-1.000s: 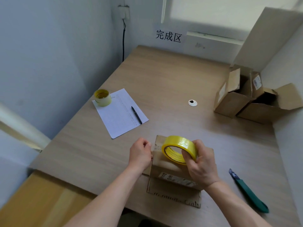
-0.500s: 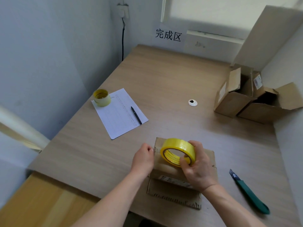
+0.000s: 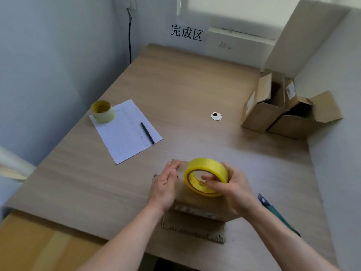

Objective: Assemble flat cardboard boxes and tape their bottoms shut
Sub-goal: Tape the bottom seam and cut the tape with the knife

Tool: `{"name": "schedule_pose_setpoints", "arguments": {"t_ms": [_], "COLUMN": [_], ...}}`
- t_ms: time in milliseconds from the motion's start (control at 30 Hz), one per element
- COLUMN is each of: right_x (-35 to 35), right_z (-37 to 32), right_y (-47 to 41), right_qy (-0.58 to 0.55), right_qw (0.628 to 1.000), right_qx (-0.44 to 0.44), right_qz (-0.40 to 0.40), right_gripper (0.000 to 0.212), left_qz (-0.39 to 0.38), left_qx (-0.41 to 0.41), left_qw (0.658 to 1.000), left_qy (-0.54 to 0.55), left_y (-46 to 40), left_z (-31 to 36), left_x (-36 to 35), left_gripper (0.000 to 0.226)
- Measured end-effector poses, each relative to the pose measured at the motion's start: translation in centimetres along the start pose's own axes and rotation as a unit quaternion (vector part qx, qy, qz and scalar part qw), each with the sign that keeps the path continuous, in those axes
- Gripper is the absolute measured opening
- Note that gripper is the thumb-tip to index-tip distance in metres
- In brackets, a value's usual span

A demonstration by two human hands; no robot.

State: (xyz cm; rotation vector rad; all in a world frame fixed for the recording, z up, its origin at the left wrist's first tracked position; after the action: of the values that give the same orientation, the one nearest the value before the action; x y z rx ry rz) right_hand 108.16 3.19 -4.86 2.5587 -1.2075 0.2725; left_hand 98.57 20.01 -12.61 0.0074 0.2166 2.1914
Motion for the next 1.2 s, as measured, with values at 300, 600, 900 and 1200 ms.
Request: {"name": "schedule_pose_setpoints", "arguments": {"t_ms": [300,600,900,1200], "right_x": [10.4,9.9,10.0,9.3], "right_z": [-2.5,2.6,7.3,7.5], "right_y": [2.1,3.1,1.6,1.3], "right_qy": [0.556,0.606,0.49,0.251], "right_qw": [0.83,0.793,0.865,0.95], "right_qx": [0.03,-0.025,-0.111,-0.17], "right_qz": [0.027,0.049,0.009,-0.074], "right_gripper": [0.027,0.038,0.036,0.075], "left_qz": [-0.018,-0.006,-0.037,-0.342], "left_qx": [-0.01,-0.015,-0.021,-0.173], "left_qw": [0.999,0.998,0.956,0.701], "left_qy": [-0.027,-0.056,-0.29,-0.601], "left_y": [0.6,0.4,-0.1,7.1], "left_z": [1.1,0.9,1.2,0.4], "left_x": [-0.6,-0.4,-0.4,-15.8], "left_gripper": [0.033,0.033,0.041,0.109]}}
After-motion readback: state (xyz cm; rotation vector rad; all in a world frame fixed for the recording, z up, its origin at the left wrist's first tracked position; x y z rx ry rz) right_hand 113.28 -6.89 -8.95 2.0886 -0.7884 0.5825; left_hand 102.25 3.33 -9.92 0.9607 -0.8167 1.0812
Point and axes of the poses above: each hand's wrist, its own y-axis away from the middle knuckle, its own x-axis out of the back of the hand, z = x × y, the point moved 5 cm from there along -y, towards the middle knuckle, and after that the axes turned 10 degrees about y, right-handed, at the moved point
